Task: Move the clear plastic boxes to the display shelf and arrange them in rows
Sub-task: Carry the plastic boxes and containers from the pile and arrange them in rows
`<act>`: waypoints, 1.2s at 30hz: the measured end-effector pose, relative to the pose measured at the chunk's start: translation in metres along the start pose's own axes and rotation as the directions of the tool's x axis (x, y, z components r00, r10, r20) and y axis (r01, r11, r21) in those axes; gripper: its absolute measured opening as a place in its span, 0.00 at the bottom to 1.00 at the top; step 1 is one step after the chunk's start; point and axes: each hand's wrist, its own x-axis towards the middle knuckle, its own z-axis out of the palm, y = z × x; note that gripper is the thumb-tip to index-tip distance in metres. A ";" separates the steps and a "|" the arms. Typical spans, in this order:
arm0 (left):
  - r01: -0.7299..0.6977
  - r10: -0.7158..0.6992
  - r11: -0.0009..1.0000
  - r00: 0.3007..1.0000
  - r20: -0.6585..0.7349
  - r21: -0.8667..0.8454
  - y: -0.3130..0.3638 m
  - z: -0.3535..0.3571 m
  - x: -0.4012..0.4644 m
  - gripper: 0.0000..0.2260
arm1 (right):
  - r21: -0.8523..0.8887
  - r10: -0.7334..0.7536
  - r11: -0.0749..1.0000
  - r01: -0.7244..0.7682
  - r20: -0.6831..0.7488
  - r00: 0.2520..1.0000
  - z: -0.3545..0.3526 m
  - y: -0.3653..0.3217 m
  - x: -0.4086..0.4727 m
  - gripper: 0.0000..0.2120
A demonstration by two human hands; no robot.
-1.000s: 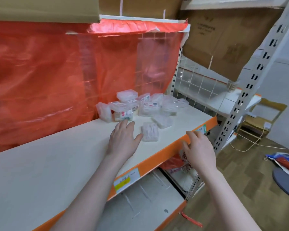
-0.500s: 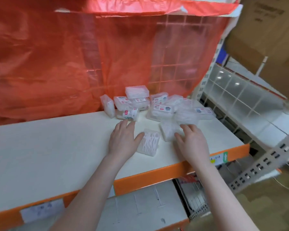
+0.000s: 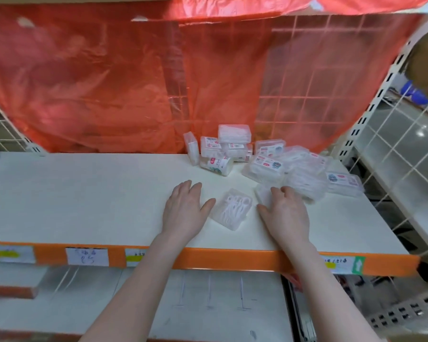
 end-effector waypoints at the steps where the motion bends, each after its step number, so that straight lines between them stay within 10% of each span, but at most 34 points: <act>1: 0.002 -0.002 1.000 1.000 -0.002 -0.001 0.000 0.000 0.001 0.25 | 0.003 -0.016 1.000 0.016 0.000 1.000 -0.001 0.002 -0.002 0.18; 17: -0.095 0.096 0.995 0.995 0.032 -0.026 0.020 -0.003 0.012 0.25 | -0.001 0.004 1.000 -0.004 0.060 0.998 -0.024 0.019 -0.017 0.20; 29: -0.160 0.163 0.986 0.985 0.057 -0.055 0.030 -0.006 0.013 0.24 | 0.449 0.032 0.890 -0.079 0.110 0.993 -0.053 0.048 -0.024 0.11; 36: -0.188 0.194 0.978 0.978 0.070 -0.092 0.039 -0.005 0.010 0.24 | 0.382 0.041 0.922 -0.059 0.054 0.998 -0.054 0.056 -0.021 0.12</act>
